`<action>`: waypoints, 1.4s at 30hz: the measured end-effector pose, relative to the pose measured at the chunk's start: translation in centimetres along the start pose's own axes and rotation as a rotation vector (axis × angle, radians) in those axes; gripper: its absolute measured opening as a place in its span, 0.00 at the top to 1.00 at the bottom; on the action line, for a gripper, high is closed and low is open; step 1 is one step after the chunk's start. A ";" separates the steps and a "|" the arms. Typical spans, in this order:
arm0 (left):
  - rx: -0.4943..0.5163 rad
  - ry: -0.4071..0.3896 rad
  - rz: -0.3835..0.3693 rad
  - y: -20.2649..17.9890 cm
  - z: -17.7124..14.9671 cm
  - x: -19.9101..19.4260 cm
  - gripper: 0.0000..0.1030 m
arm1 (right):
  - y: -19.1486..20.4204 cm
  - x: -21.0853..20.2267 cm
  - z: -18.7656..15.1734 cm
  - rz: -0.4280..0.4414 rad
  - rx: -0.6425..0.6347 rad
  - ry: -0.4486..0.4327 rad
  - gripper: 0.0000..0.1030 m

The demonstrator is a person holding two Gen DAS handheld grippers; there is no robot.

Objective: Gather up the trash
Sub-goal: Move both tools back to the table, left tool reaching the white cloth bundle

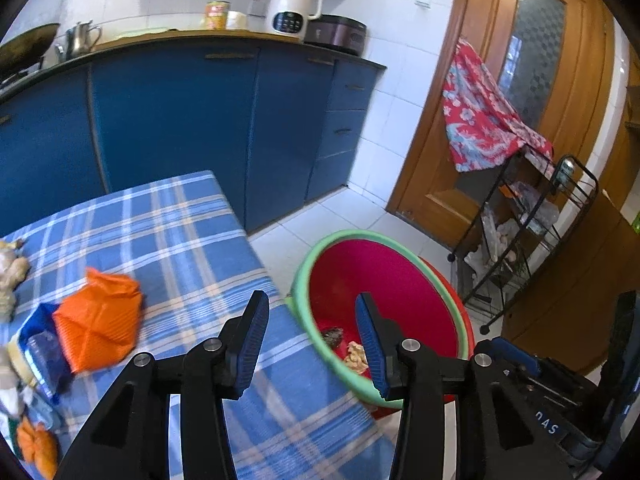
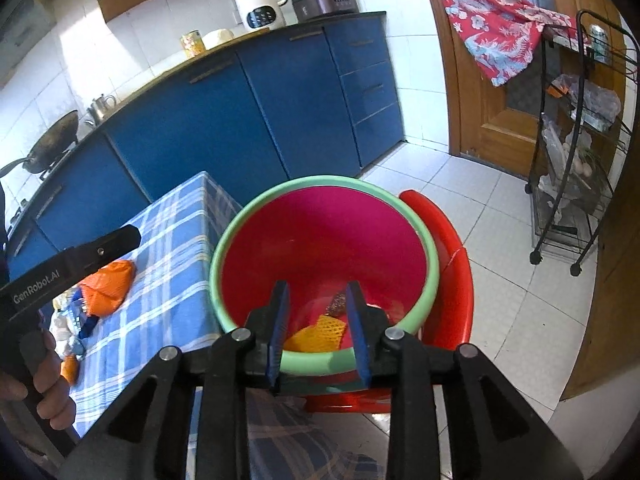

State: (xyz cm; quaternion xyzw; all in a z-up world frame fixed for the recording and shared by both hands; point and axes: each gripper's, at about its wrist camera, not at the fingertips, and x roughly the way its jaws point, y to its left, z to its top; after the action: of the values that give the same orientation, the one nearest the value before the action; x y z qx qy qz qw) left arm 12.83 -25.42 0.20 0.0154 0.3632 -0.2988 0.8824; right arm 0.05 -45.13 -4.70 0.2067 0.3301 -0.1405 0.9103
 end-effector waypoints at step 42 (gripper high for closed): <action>-0.388 -0.010 0.421 24.1 -7.2 -10.8 0.54 | 22.4 3.7 -2.4 0.259 -0.320 0.142 0.46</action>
State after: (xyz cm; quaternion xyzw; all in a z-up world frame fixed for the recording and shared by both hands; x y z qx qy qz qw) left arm 15.22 1.68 -2.65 -0.0800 0.3982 -0.0340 0.9132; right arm 10.31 -24.85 -2.46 0.1095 0.3820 0.0469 0.9164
